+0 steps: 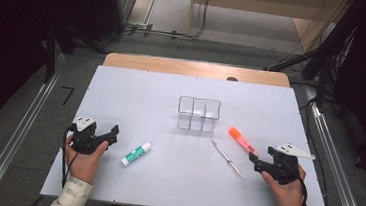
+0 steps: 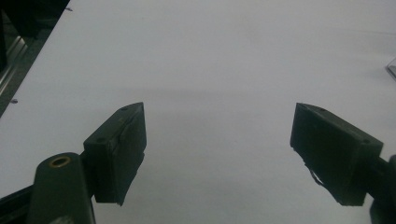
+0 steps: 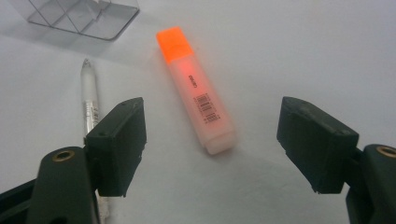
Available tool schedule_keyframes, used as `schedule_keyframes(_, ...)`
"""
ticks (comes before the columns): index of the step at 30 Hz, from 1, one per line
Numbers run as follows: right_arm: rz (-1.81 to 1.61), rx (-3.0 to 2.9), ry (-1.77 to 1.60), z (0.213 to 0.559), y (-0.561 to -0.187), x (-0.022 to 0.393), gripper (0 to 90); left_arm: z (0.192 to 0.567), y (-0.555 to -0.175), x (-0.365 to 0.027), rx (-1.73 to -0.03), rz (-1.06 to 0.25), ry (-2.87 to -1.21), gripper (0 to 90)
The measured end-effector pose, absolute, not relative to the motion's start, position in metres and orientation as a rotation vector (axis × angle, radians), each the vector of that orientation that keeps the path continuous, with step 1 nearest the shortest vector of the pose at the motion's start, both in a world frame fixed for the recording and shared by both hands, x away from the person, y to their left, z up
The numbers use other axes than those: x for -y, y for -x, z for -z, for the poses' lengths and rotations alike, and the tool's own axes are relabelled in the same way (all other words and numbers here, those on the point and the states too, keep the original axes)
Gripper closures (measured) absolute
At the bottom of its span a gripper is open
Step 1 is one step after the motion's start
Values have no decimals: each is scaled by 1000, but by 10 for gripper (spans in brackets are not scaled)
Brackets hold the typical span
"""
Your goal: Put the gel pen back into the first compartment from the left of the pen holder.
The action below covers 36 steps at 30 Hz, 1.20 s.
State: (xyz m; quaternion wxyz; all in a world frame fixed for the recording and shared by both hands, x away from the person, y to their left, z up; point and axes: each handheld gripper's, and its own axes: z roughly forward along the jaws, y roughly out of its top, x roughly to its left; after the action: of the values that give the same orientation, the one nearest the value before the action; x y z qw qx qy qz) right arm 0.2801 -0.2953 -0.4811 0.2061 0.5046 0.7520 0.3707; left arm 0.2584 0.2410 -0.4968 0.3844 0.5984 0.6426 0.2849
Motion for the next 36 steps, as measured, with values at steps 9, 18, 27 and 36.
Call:
schedule_keyframes(9,-1041,-2130,-1366,481,-281,284,245,497,-259,-241,-1638,-728,-1524,193)
schedule_keyframes(18,-1040,-2152,-1347,482,-283,275,250,498,-259,-242,-1641,-729,-1526,193)
schedule_keyframes(27,-1034,-2204,-1309,486,-288,260,251,498,-260,-242,-1644,-727,-1528,193)
schedule_keyframes(36,-1033,-2227,-1294,488,-291,252,255,498,-260,-242,-1645,-727,-1527,193)
